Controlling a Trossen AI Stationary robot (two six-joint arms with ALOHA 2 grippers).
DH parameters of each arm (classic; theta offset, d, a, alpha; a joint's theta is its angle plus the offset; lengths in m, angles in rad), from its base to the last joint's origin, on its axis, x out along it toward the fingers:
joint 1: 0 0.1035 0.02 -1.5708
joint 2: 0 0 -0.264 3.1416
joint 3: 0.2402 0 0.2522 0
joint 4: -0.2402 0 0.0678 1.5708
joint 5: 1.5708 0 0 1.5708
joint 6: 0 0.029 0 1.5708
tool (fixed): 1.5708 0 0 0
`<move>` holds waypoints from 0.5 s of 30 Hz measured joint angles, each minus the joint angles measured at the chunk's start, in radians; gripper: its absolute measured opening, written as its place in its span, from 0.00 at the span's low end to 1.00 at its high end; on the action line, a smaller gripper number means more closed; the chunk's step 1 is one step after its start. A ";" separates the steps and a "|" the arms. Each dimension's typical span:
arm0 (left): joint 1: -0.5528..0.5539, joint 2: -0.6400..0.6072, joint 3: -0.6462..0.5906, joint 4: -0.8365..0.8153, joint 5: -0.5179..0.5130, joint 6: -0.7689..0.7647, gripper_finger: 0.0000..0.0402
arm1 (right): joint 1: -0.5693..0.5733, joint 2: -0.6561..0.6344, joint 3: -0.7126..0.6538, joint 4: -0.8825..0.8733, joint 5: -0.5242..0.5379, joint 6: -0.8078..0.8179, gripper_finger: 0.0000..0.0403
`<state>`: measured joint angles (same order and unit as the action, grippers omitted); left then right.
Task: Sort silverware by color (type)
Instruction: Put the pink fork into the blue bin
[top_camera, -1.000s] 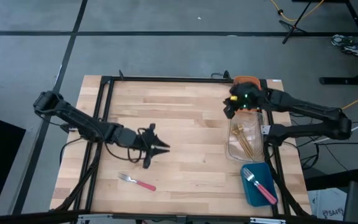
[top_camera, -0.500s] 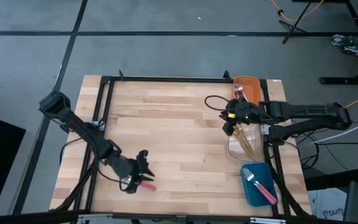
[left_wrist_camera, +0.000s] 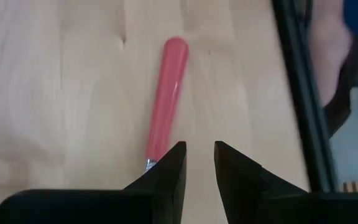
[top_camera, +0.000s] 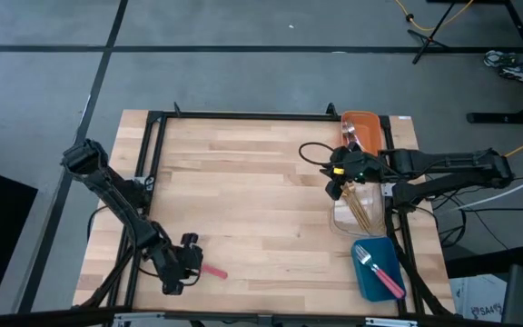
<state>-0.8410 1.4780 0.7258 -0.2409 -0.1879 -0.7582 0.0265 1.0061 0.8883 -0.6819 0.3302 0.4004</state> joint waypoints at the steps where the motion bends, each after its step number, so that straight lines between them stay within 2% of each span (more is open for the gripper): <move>1: -0.003 0.008 0.000 -0.005 0.000 0.000 0.19 | 0.000 0.000 0.000 0.000 0.000 0.000 0.17; 15: -0.006 0.041 0.000 -0.111 -0.020 -0.002 0.19 | -0.001 0.000 0.000 0.000 0.000 0.000 0.17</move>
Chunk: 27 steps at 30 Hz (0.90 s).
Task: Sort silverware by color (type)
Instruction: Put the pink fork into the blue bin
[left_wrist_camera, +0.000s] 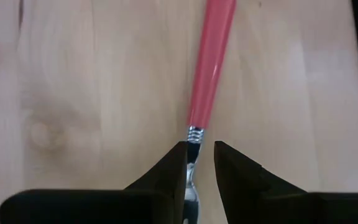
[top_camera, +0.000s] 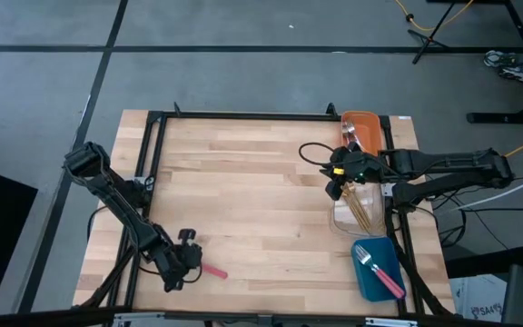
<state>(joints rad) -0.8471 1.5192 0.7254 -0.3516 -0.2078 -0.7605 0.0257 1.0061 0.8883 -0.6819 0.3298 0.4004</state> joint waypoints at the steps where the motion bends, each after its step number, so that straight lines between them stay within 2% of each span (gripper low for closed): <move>1: 0.000 0.000 0.000 -0.006 0.000 0.000 0.18 | 0.000 0.000 0.000 0.000 0.000 0.000 0.17; 27: 0.000 0.000 0.000 -0.049 0.012 0.003 0.18 | 0.000 0.000 0.000 0.000 0.000 0.000 0.17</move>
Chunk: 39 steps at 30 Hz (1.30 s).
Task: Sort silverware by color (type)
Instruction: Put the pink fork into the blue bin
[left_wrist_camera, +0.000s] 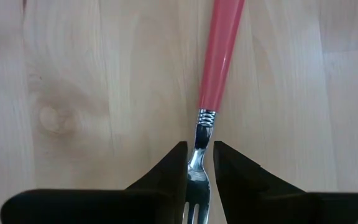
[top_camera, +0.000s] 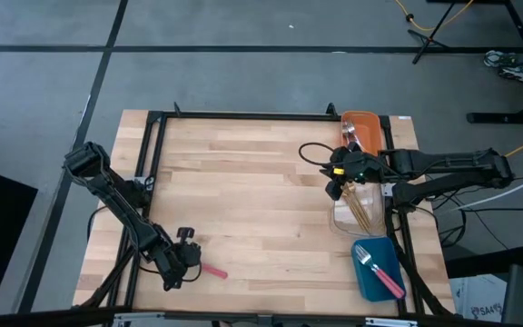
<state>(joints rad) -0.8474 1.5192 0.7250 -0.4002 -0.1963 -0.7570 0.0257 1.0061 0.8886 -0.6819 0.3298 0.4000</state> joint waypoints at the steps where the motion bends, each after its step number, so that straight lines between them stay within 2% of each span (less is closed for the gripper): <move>1: 0.000 0.000 0.000 0.000 0.000 0.000 0.18 | 0.000 0.000 0.000 0.000 0.000 0.000 0.17; 39: 0.000 0.000 -0.038 0.069 -0.002 0.001 0.18 | 0.000 0.000 0.000 0.000 0.000 0.000 0.17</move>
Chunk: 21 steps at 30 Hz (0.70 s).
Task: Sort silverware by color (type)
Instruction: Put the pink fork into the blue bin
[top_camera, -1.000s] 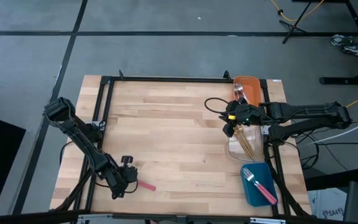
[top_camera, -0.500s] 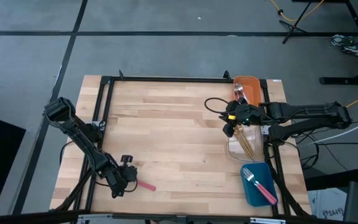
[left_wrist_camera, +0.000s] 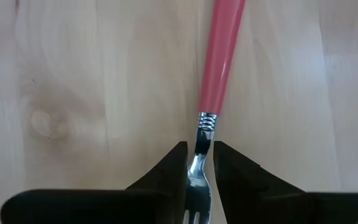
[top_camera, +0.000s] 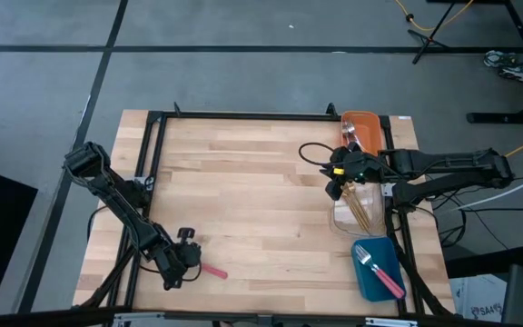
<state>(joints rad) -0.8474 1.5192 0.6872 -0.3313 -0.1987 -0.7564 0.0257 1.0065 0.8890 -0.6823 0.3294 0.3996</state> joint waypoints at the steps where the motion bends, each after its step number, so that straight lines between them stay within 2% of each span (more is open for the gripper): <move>1: 0.000 0.000 0.000 0.000 -0.006 0.003 0.18 | 0.000 0.000 0.000 0.000 0.000 0.000 0.17; 13: 0.000 0.003 0.000 0.000 -0.007 0.007 0.18 | 0.000 0.000 0.000 0.000 0.000 0.000 0.17; 21: 0.000 0.081 0.007 0.009 0.022 0.008 0.18 | 0.000 0.000 0.000 0.000 0.000 0.000 0.17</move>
<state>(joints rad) -0.8476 1.6003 0.6941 -0.3227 -0.1764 -0.7486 0.0258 1.0065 0.8890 -0.6827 0.3290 0.3996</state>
